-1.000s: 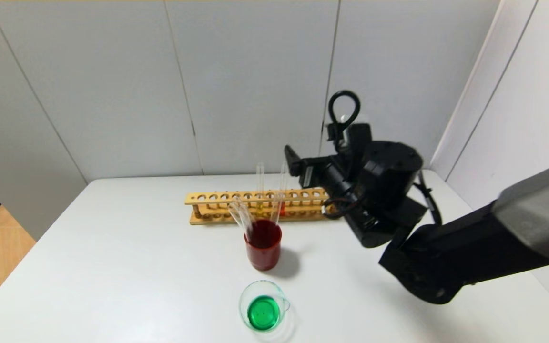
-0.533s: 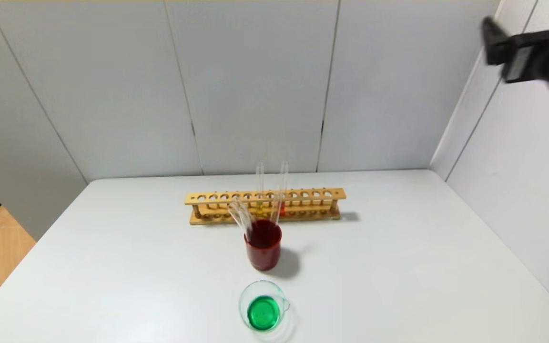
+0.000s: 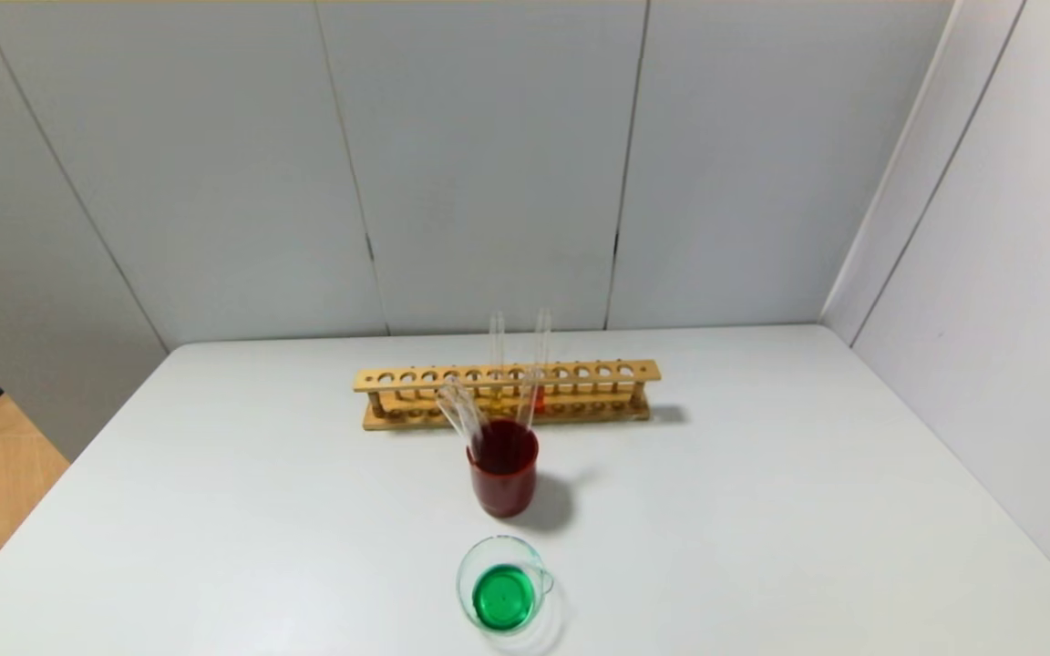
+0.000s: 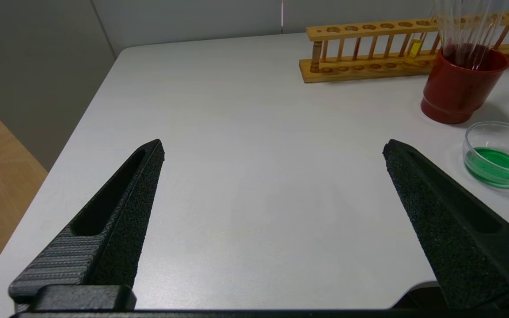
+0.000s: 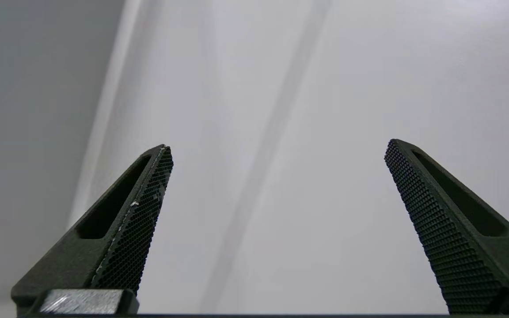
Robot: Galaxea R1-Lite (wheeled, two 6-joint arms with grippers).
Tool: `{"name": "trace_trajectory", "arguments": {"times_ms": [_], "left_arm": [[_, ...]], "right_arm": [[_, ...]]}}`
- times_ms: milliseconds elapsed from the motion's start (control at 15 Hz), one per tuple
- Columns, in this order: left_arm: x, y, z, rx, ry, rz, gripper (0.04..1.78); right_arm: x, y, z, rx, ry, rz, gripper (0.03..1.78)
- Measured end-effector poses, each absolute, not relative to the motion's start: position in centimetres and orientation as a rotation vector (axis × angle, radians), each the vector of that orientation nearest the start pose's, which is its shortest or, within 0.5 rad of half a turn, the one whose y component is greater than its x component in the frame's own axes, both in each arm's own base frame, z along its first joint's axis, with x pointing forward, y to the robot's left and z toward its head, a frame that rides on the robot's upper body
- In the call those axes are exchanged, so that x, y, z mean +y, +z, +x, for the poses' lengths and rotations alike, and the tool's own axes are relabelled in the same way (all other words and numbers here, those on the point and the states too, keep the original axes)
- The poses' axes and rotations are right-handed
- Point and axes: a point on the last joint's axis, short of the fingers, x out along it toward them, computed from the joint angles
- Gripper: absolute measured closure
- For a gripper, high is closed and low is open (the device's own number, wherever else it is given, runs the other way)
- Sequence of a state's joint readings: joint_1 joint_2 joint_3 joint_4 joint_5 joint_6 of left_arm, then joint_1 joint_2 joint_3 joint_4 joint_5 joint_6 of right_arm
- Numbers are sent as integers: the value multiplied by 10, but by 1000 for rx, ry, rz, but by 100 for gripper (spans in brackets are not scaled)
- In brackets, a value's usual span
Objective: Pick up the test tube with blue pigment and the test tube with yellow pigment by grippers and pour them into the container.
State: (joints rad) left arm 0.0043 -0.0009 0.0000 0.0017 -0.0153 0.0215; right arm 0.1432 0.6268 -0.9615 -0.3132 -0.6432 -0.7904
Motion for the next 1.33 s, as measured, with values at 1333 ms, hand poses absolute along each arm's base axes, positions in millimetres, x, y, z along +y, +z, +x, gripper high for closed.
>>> {"name": "trace_trajectory", "arguments": {"times_ms": [1333], "left_arm": [[0,75,-23,1,-11,21,7]], "right_arm": [[0,87,-27,-24,12,105,6]]}}
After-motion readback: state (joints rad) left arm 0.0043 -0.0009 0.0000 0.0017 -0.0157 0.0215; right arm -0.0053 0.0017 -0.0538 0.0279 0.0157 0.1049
